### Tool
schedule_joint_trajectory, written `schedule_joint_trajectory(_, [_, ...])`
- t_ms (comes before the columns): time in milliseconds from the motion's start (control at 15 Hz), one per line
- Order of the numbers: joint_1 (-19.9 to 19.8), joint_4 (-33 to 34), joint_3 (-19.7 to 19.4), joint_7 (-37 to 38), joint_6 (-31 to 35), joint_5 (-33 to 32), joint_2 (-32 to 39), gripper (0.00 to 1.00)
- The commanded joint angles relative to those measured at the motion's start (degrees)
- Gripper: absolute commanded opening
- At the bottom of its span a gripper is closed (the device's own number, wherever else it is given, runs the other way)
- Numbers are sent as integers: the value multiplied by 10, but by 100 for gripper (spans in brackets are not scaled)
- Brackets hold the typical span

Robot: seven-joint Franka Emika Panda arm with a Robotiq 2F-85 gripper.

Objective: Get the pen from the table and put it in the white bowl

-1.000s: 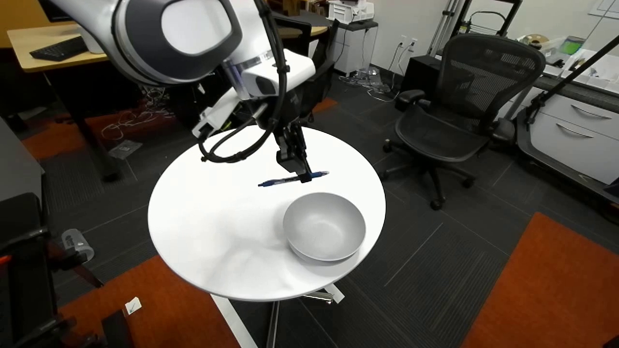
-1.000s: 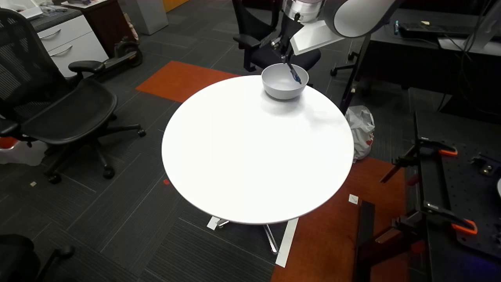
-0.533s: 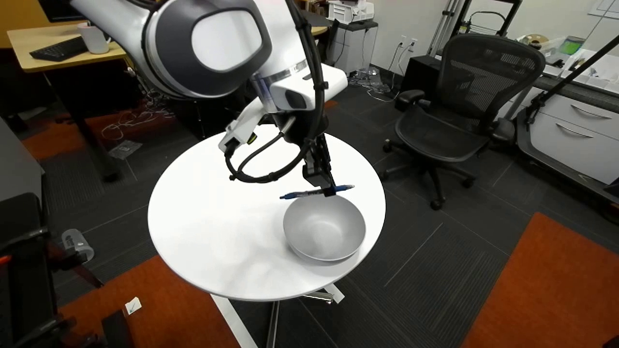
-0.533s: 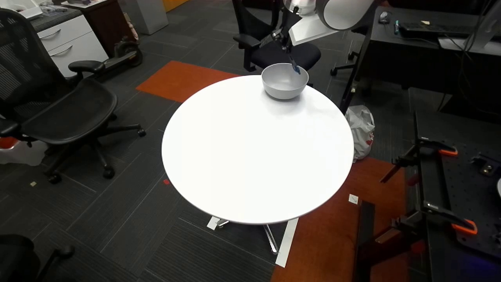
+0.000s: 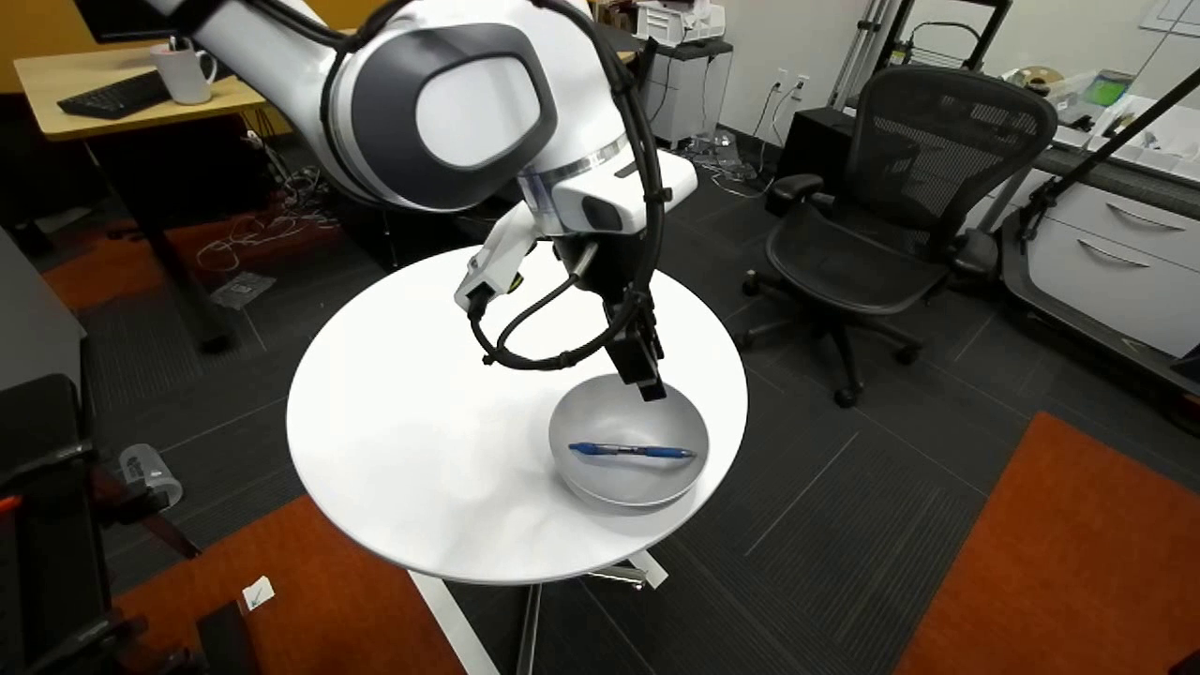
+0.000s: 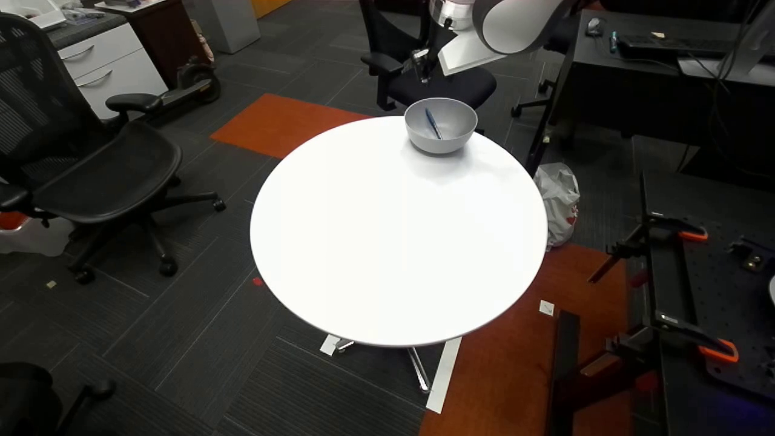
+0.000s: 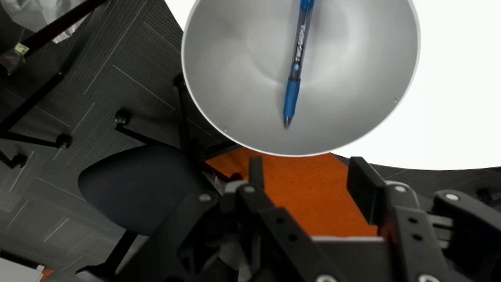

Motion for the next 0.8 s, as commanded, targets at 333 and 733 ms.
schedule_joint_trajectory(333, [-8, 15, 9, -19, -12, 16, 2, 100])
schedule_joint_trajectory(733, [2, 5, -2, -5, 0, 6, 4, 100])
